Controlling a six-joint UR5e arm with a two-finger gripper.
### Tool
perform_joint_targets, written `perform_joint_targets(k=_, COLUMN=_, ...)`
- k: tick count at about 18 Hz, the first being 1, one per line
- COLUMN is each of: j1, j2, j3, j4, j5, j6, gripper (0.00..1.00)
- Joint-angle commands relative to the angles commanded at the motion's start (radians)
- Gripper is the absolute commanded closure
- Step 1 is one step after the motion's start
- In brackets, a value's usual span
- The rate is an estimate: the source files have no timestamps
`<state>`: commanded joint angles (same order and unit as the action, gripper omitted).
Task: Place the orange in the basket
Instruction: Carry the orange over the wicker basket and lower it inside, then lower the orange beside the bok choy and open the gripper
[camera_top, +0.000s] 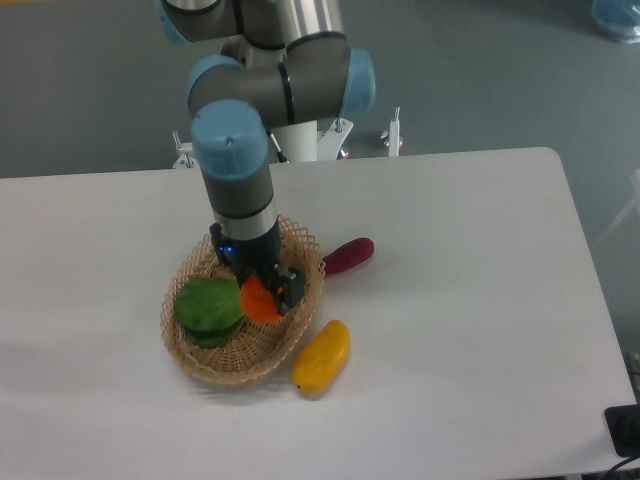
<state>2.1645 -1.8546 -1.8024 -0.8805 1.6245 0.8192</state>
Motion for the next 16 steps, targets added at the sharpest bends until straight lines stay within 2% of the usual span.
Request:
perform_joint_targets(k=6, j1=-0.015, j2=-0.028, j3=0.011, j4=0.005, j5=0.0, j6=-0.035, gripper=0.39)
perform_joint_targets(k=8, j1=-0.034, j2=-0.06, j3=0.023, j4=0.043, j5=-0.002, j6=-0.087, gripper=0.39)
perform_joint_targets(k=11, j1=-0.06, j2=-0.077, j3=0.025, j4=0.046, j5=-0.005, j6=-0.15, gripper=0.39)
perform_joint_targets(k=16, j1=-0.078, j2=-0.104, j3=0.034, j4=0.046, j5=-0.011, j6=-0.161, gripper=0.39)
